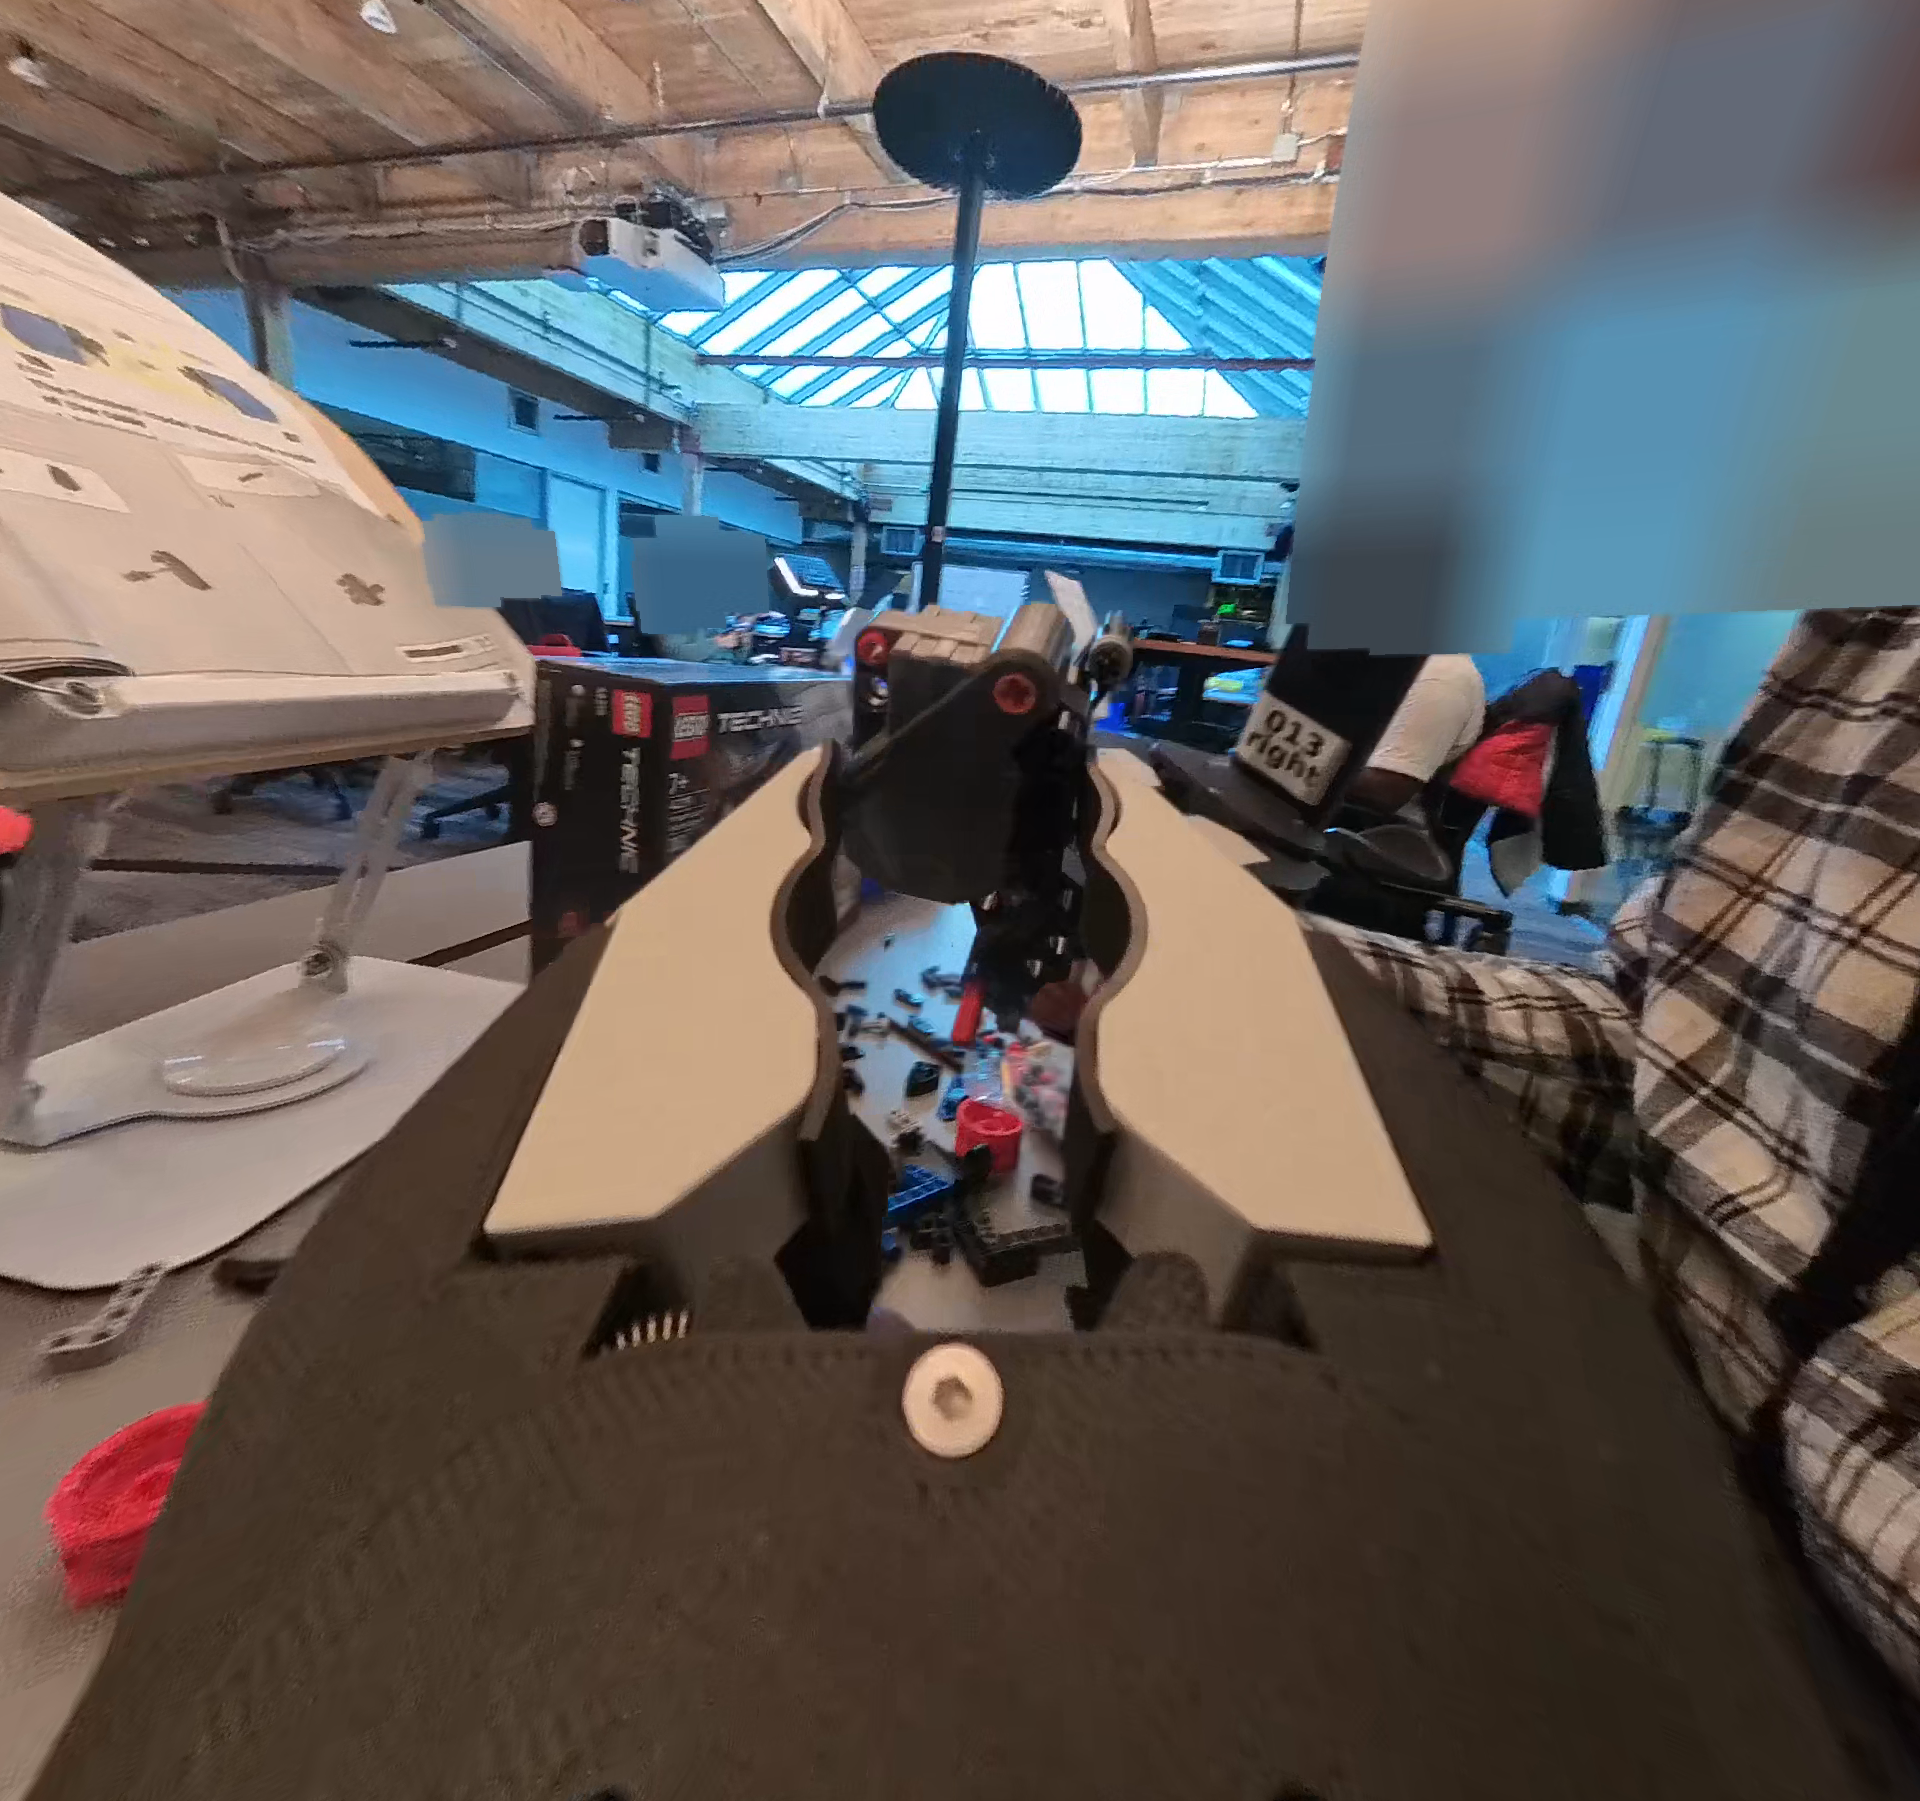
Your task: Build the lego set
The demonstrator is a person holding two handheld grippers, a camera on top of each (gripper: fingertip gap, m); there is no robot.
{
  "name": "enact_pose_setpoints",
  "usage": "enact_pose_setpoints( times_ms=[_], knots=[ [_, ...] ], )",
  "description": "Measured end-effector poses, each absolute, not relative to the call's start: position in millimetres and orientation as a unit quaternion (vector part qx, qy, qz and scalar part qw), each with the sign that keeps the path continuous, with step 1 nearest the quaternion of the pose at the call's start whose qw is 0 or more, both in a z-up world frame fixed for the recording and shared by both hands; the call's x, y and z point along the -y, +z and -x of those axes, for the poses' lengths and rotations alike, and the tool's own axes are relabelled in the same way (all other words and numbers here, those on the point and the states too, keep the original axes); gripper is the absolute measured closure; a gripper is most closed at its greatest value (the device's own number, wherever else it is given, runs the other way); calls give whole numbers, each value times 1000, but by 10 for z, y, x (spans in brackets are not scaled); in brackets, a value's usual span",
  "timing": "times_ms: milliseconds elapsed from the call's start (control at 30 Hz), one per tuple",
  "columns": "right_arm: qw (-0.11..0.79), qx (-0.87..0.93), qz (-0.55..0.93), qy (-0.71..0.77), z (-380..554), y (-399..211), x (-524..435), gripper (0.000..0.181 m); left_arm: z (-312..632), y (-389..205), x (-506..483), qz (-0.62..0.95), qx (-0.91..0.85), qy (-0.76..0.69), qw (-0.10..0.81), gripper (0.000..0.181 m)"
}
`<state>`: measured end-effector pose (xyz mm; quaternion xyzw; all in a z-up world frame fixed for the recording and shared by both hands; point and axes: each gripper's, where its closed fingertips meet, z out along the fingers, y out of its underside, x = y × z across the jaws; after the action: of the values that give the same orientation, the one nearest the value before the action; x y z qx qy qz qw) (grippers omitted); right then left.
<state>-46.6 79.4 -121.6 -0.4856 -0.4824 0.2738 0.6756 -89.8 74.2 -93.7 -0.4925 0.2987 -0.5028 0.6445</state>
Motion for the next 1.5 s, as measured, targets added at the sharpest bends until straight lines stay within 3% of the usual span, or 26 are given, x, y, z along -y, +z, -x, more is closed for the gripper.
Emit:
enact_pose_setpoints(
  times_ms=[233, 467, 1500],
  knots=[
    [668, 474, 476, 319, 512, -1140, -677, 165, 859, -951, -712, 487, -281, -581, 588, 139],
    [658, 464, 470, 363, 525, -1080, -595, 169, 610, -1153, -672, 521, -318, -571, 549, 138],
    [645, 477, 457, 385, 571, -1092, -481, 174, 514, -1255, -668, 532, -339, -545, 552, 139]
  ],
)
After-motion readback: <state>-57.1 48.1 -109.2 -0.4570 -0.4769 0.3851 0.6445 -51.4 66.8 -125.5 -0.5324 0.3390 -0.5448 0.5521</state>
